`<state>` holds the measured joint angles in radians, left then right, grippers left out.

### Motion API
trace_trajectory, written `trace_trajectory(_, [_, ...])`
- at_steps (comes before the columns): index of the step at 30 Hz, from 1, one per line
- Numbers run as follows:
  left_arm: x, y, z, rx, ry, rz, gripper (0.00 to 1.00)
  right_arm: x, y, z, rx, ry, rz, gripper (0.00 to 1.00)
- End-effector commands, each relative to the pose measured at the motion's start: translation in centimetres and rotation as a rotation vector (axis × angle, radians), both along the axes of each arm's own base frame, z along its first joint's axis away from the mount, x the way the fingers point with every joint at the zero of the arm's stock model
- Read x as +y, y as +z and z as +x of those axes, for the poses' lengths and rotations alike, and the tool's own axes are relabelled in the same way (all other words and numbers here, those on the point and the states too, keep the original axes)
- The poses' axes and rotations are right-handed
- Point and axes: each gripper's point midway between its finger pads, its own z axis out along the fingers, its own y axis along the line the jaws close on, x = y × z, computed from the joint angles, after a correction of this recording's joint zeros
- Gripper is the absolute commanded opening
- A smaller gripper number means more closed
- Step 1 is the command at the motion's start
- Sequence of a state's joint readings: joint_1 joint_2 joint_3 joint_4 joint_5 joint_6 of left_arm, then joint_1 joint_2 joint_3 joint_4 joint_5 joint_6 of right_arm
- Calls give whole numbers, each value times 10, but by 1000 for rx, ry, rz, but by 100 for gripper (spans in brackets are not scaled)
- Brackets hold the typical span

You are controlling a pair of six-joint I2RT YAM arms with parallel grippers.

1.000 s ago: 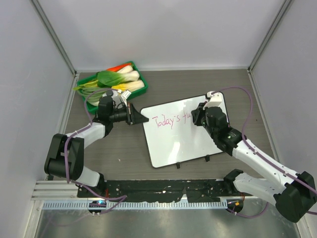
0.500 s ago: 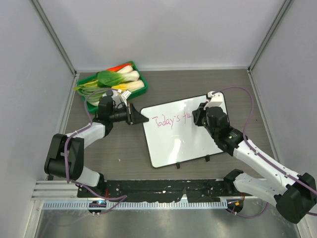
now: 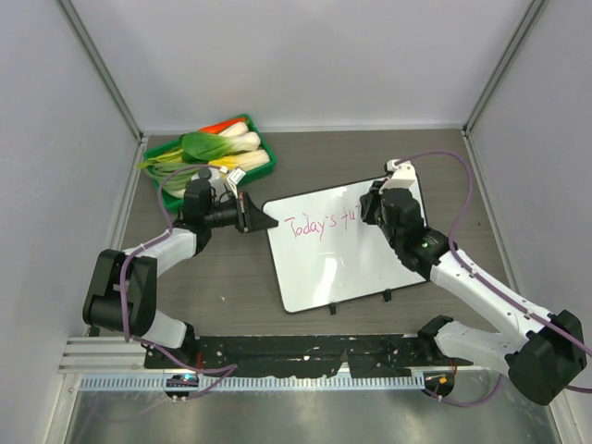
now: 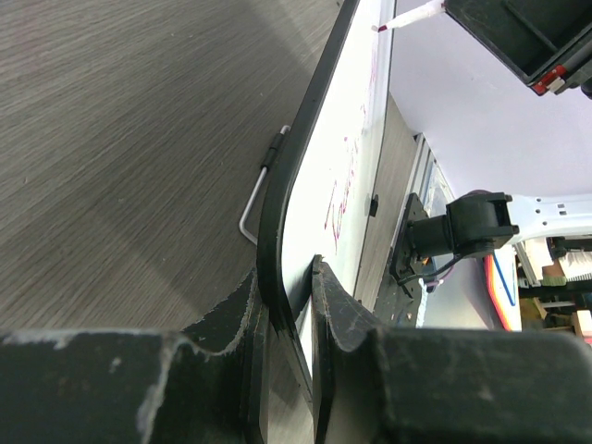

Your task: Write a sentence on the whiteboard

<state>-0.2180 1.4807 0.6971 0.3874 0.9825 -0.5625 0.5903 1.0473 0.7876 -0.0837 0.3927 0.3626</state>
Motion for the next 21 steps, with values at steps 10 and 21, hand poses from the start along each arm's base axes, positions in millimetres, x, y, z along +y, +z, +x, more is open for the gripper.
trace_trajectory(10, [-2, -23, -2, -70, -14, 95, 0, -6, 14, 15, -52, -42, 48, 1])
trace_trajectory(21, [-2, -24, -1, -67, -14, 96, 0, -11, -6, -5, 7, -8, 35, 1])
